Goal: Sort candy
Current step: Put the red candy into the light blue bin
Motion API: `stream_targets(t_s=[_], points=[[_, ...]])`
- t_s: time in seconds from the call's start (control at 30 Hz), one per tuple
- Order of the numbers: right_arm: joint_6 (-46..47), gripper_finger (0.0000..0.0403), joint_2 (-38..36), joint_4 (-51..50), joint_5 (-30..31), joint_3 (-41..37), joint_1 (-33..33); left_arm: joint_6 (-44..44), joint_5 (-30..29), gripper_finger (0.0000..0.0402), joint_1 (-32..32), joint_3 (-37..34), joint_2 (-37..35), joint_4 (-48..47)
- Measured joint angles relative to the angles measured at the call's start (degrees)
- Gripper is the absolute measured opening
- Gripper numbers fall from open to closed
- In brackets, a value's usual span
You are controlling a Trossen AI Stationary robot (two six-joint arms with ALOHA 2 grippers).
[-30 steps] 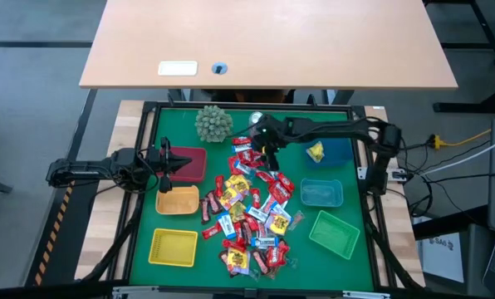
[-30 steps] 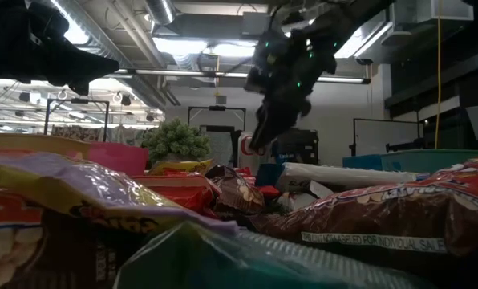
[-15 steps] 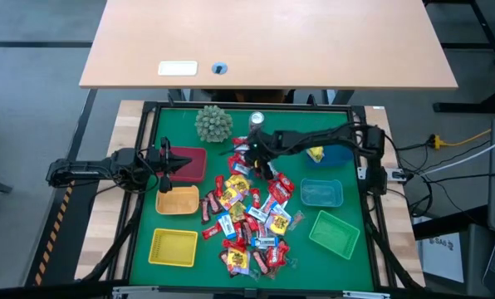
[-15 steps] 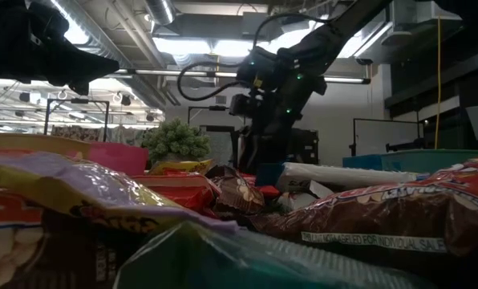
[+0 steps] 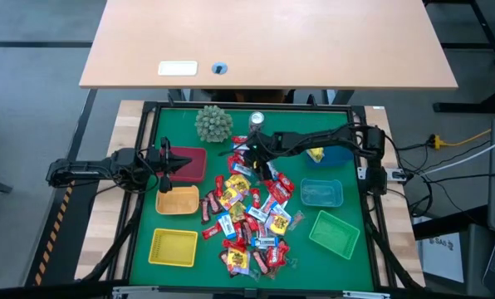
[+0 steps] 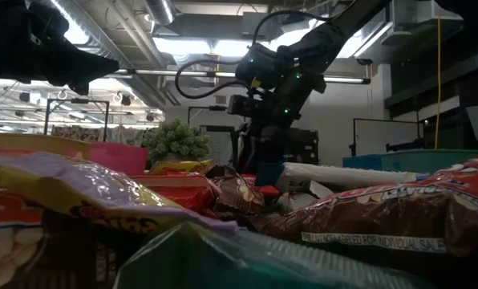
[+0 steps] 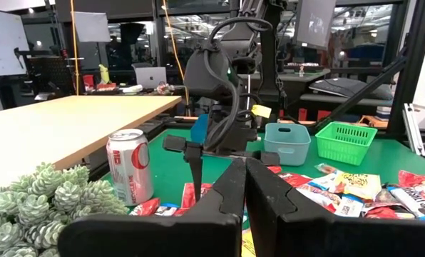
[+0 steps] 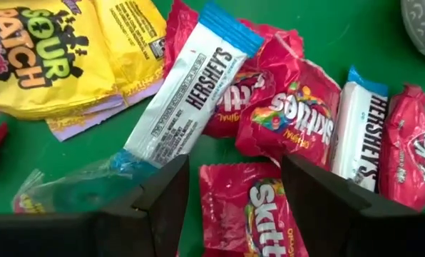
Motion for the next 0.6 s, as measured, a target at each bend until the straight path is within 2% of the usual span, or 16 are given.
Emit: stream_targets(t_s=[0.27, 0.6], points=[[0.1, 0.0220, 0.0, 3.0, 2.4, 0.0, 0.0, 0.0, 0.0, 0.0001, 0.0, 0.0, 0.0, 0.0], [1.4, 0.0220, 2.9, 6.1, 1.8, 0.0, 0.0, 0.0, 0.0, 0.0001, 0.0, 0.0, 0.0, 0.0]])
